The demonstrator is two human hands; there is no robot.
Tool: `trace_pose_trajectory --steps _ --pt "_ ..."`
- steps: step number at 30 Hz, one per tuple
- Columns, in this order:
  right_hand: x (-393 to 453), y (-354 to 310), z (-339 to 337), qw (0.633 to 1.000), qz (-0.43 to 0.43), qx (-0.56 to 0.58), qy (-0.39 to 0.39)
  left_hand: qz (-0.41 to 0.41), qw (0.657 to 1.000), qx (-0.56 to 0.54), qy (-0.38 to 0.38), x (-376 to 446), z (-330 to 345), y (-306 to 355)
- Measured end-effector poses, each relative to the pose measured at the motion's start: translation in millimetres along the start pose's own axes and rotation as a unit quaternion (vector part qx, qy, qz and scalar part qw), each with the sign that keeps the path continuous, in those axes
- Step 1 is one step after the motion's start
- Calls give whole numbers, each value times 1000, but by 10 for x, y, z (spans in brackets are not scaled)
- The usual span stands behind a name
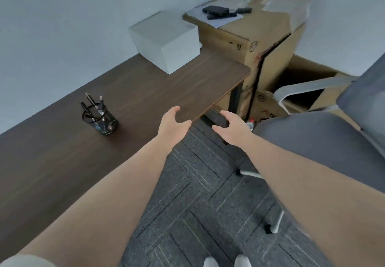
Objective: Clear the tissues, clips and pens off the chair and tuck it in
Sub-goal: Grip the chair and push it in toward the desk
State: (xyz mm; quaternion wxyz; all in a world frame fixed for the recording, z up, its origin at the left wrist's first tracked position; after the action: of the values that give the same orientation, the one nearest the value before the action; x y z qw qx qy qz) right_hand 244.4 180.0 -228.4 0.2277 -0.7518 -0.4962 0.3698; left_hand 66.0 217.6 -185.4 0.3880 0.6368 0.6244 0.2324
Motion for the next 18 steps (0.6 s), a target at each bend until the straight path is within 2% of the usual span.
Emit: trace_pose_trajectory --steps 7,14,18 --pt "-706 1634 -745 982 171 5 85 55 982 32 -180 -214 1477 423" --pt "-1604 2809 -1229 942 289 27 169 107 949 46 -293 -746 2635 732" --pt "-2027 3320 -1508 912 342 -31 223 131 933 64 -329 -1053 3146 932"
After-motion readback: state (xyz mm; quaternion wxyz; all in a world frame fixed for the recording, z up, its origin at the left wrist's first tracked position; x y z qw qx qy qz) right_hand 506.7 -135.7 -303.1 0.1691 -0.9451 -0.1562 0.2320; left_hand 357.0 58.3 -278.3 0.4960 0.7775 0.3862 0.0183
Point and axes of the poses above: each hand's wrist, its own x-axis towards the middle knuckle, its own z-axis out of the palm, y = z × x, the point moved 5 cm from there along x, towards the middle knuckle, and after that the axes turned 5 degrees about z, right-handed, at the moved point
